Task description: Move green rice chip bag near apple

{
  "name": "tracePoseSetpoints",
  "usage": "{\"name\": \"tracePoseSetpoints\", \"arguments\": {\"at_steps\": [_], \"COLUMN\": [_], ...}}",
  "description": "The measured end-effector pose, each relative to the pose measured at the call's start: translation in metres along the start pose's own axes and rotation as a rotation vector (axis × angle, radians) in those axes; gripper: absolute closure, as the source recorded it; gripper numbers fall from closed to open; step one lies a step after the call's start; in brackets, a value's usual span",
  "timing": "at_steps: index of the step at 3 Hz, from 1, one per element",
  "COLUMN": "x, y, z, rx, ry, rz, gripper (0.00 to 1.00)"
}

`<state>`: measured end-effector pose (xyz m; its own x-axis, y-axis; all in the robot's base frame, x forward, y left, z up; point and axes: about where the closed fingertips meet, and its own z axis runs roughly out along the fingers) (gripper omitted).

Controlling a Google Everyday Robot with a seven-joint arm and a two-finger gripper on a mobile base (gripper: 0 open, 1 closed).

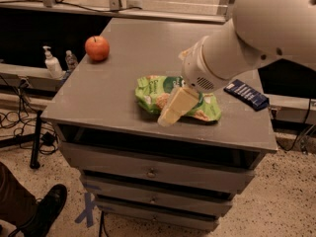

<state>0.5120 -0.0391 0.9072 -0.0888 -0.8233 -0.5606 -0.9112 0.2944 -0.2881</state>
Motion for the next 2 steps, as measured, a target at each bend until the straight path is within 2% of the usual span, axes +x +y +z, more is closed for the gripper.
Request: {"name": "tracePoseSetpoints", "arguments": {"at_steps": [1, 2], "x": [0.007, 0.013], "y": [-0.002, -0.01], "z": [0.036, 0.061], "rx": [-0.004, -0.001], "ry": [-0.007, -0.009], "rz": [-0.004, -0.002], "gripper": [0.0, 0.16]}}
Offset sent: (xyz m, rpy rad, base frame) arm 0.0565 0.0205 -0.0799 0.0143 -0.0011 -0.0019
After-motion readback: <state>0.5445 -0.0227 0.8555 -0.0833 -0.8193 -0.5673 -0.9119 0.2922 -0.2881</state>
